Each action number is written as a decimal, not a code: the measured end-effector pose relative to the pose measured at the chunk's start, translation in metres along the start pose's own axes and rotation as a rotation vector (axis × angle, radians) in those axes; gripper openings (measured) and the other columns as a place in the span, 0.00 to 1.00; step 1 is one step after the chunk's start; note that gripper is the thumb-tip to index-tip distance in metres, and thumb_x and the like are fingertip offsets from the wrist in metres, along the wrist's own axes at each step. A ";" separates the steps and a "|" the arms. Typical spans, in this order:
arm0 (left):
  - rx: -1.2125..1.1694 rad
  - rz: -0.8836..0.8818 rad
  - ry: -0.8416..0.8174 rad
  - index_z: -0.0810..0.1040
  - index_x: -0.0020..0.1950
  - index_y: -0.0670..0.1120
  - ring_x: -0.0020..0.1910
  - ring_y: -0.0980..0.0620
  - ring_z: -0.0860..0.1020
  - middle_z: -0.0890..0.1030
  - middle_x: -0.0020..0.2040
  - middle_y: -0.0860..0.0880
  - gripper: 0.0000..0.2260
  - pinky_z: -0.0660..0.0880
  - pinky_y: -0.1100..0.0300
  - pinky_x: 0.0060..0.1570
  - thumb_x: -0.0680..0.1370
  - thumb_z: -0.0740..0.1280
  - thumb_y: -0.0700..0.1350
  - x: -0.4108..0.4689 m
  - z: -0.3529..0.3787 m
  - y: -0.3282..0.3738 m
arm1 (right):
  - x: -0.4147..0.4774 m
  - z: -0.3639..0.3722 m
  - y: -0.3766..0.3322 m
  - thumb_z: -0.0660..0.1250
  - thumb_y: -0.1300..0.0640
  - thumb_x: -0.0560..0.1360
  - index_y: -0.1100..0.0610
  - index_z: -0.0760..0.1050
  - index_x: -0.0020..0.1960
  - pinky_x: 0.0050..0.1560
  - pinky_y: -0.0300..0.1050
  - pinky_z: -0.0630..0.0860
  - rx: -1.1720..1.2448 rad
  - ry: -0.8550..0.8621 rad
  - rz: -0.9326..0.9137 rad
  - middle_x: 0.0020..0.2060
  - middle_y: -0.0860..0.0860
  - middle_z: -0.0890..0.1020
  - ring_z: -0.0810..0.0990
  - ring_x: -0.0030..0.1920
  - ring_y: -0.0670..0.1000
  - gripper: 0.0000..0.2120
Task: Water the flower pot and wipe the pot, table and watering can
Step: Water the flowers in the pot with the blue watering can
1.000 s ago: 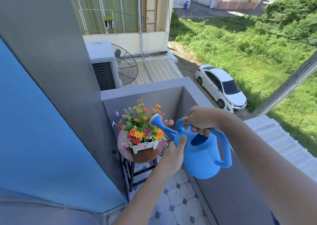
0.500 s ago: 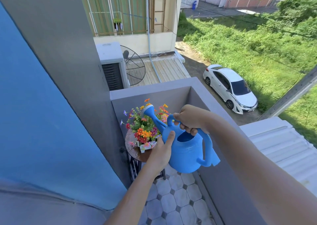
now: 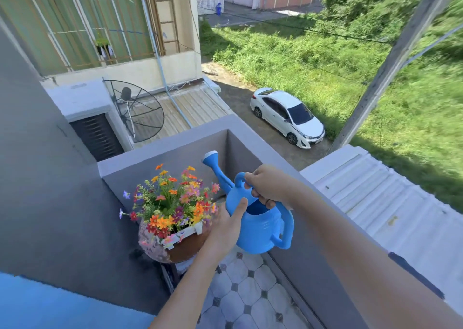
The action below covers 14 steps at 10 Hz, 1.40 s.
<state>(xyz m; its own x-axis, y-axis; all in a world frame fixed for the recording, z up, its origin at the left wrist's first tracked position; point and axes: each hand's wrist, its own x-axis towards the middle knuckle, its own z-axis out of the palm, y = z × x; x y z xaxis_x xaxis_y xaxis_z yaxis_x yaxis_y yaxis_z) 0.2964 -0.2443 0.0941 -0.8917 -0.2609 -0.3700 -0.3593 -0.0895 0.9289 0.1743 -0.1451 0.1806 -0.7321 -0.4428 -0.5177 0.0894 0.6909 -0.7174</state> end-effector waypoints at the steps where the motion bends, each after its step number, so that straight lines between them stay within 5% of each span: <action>1: 0.117 -0.013 -0.014 0.71 0.70 0.54 0.60 0.50 0.80 0.81 0.61 0.51 0.25 0.76 0.51 0.57 0.81 0.60 0.69 0.019 0.030 0.006 | 0.001 -0.029 0.029 0.57 0.58 0.83 0.61 0.78 0.53 0.33 0.49 0.76 0.080 0.105 0.021 0.36 0.60 0.80 0.78 0.32 0.58 0.12; 2: 0.152 0.023 -0.080 0.74 0.68 0.52 0.58 0.50 0.81 0.82 0.59 0.51 0.24 0.77 0.51 0.55 0.81 0.61 0.67 0.037 0.064 0.011 | -0.002 -0.058 0.068 0.57 0.49 0.85 0.59 0.77 0.49 0.36 0.51 0.78 0.115 0.218 0.013 0.38 0.58 0.81 0.80 0.35 0.58 0.16; 4: 0.204 0.092 -0.305 0.74 0.70 0.52 0.59 0.51 0.82 0.82 0.62 0.49 0.23 0.77 0.53 0.58 0.81 0.64 0.65 0.079 0.141 0.021 | -0.010 -0.100 0.144 0.56 0.50 0.85 0.57 0.76 0.48 0.33 0.49 0.76 0.361 0.420 0.077 0.36 0.57 0.78 0.77 0.33 0.56 0.15; 5: 0.229 0.111 -0.408 0.74 0.72 0.53 0.60 0.50 0.82 0.84 0.61 0.50 0.27 0.77 0.51 0.60 0.78 0.66 0.66 0.088 0.170 0.022 | -0.023 -0.099 0.174 0.56 0.54 0.84 0.60 0.77 0.53 0.28 0.44 0.65 0.642 0.503 0.107 0.34 0.54 0.71 0.66 0.28 0.52 0.13; 7: 0.357 0.096 -0.537 0.77 0.66 0.52 0.52 0.47 0.82 0.84 0.55 0.47 0.23 0.77 0.51 0.53 0.78 0.66 0.65 0.112 0.241 0.017 | -0.036 -0.120 0.224 0.56 0.53 0.86 0.58 0.78 0.55 0.26 0.44 0.66 0.874 0.754 0.150 0.37 0.55 0.74 0.66 0.28 0.50 0.14; 8: 0.409 0.102 -0.532 0.79 0.60 0.48 0.47 0.48 0.82 0.84 0.51 0.44 0.24 0.76 0.53 0.48 0.77 0.67 0.67 0.123 0.261 0.004 | -0.034 -0.116 0.241 0.55 0.51 0.87 0.60 0.74 0.50 0.26 0.43 0.65 0.994 0.818 0.166 0.38 0.55 0.74 0.65 0.29 0.49 0.16; 9: 0.425 0.121 -0.596 0.79 0.63 0.51 0.53 0.49 0.83 0.85 0.55 0.48 0.19 0.77 0.52 0.54 0.80 0.65 0.62 0.128 0.285 -0.003 | -0.027 -0.117 0.261 0.56 0.48 0.86 0.60 0.73 0.50 0.26 0.43 0.65 1.065 0.904 0.220 0.39 0.54 0.75 0.66 0.30 0.48 0.17; 11: 0.458 0.080 -0.543 0.80 0.59 0.50 0.54 0.46 0.81 0.84 0.54 0.47 0.16 0.76 0.50 0.54 0.82 0.65 0.60 0.153 0.312 -0.022 | -0.008 -0.106 0.274 0.56 0.48 0.85 0.54 0.64 0.42 0.26 0.42 0.63 1.128 1.017 0.293 0.34 0.50 0.65 0.60 0.28 0.48 0.15; 14: 0.483 0.139 -0.541 0.81 0.58 0.48 0.48 0.43 0.81 0.84 0.47 0.45 0.15 0.74 0.46 0.50 0.84 0.63 0.57 0.189 0.328 -0.030 | 0.021 -0.119 0.270 0.56 0.47 0.87 0.55 0.68 0.45 0.31 0.46 0.71 1.213 1.033 0.355 0.35 0.50 0.69 0.69 0.31 0.48 0.15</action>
<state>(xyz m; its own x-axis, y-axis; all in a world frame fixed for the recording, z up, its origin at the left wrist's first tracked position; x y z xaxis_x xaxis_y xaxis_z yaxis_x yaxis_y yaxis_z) 0.0483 0.0239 -0.0087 -0.9043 0.2822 -0.3204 -0.2030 0.3759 0.9041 0.1028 0.1005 0.0313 -0.6308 0.5251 -0.5713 0.4258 -0.3813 -0.8205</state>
